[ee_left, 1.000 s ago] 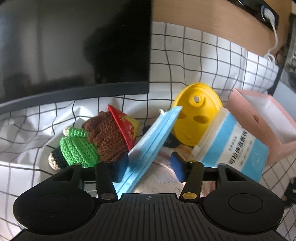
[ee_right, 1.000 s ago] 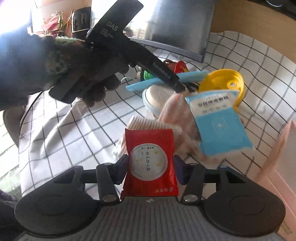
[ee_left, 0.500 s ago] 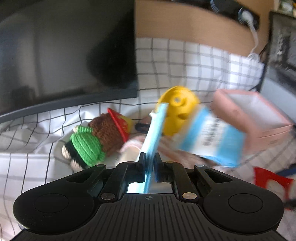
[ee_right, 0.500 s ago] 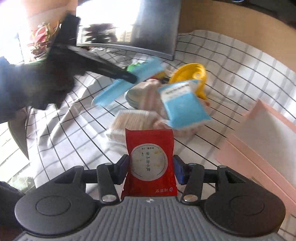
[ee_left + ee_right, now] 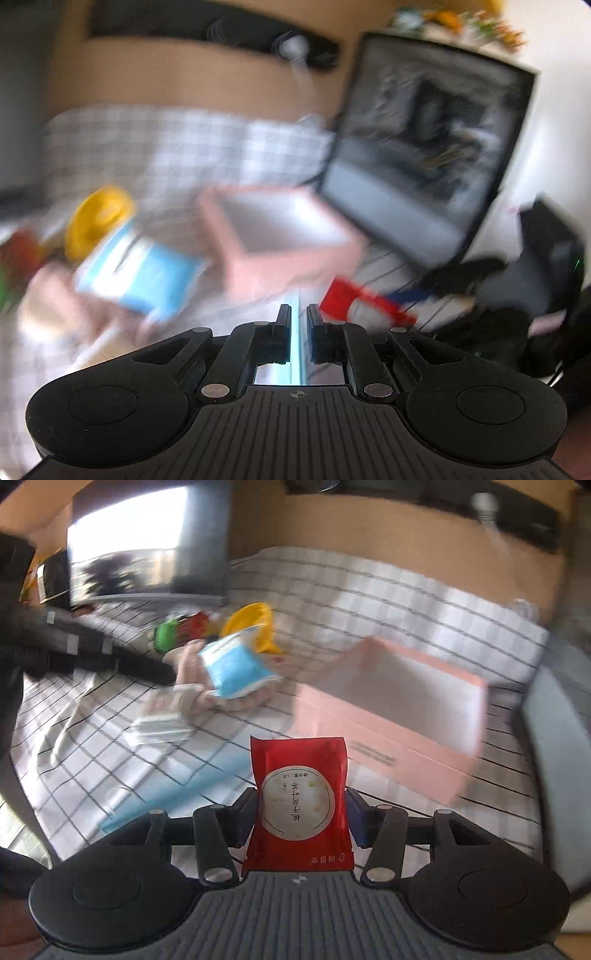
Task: Organize soft objects
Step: 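Lower the red packet and blue mask onto the table and open both tools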
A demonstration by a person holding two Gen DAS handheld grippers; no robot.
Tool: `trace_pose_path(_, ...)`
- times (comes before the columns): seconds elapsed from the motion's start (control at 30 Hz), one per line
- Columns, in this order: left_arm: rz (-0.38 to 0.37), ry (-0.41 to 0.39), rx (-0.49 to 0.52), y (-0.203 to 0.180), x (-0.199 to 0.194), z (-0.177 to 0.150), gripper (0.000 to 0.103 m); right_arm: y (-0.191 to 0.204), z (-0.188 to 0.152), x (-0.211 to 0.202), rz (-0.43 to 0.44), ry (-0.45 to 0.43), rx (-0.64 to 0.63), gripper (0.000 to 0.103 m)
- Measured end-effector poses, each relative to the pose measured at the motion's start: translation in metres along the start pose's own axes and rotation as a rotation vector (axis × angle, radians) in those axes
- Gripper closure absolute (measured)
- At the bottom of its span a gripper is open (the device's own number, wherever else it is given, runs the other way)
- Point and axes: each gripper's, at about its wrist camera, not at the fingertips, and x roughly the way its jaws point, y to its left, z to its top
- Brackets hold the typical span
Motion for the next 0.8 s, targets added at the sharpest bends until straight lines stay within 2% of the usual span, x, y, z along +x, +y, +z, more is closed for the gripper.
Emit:
trace_pose_path(0.1, -0.089, -0.057, 0.046, -0.022, 0.006, 0.036, 0.092, -0.018, -0.013, -0.021, -0.056, -0.030, 0.056, 0.053)
trace_pose_path(0.17, -0.109, -0.108, 0.090, -0.032, 0.012, 0.064, 0.092, -0.031, -0.023, -0.031, -0.097, -0.044, 0.104, 0.053)
trace_pose_path(0.23, -0.113, -0.121, 0.126, -0.037, 0.026, 0.088, 0.092, -0.042, -0.035, -0.040, -0.131, -0.054, 0.140, 0.053)
trace_pose_path(0.3, -0.132, -0.067, 0.103, -0.040, 0.046, 0.098, 0.088, -0.051, -0.045, -0.042, -0.166, -0.060, 0.166, 0.053)
trace_pose_path(0.33, -0.145, -0.008, 0.085, -0.039, 0.060, 0.098, 0.087, -0.056, -0.050, -0.039, -0.186, -0.058, 0.181, 0.053)
trace_pose_path(0.4, -0.129, 0.090, 0.083, -0.047, 0.082, 0.080, 0.085, -0.063, -0.056, -0.029, -0.211, -0.046, 0.202, 0.053)
trace_pose_path(0.47, -0.087, 0.180, 0.125, -0.055, 0.097, 0.051, 0.083, -0.066, -0.060, -0.014, -0.221, -0.023, 0.217, 0.053)
trace_pose_path(0.57, 0.006, 0.251, 0.192, -0.065, 0.096, 0.004, 0.083, -0.068, -0.061, 0.010, -0.223, 0.016, 0.217, 0.048)
trace_pose_path(0.63, 0.065, 0.278, 0.196, -0.067, 0.090, -0.018, 0.083, -0.070, -0.061, 0.025, -0.219, 0.041, 0.232, 0.037)
trace_pose_path(0.7, 0.106, 0.298, 0.175, -0.067, 0.087, -0.036, 0.082, -0.074, -0.063, 0.037, -0.184, 0.062, 0.256, 0.031)
trace_pose_path(0.77, 0.103, 0.315, 0.138, -0.067, 0.091, -0.047, 0.081, -0.079, -0.066, 0.044, -0.141, 0.080, 0.257, 0.022)
trace_pose_path(0.8, 0.108, 0.320, 0.123, -0.068, 0.093, -0.053, 0.076, -0.079, -0.067, 0.043, -0.134, 0.079, 0.248, 0.014)
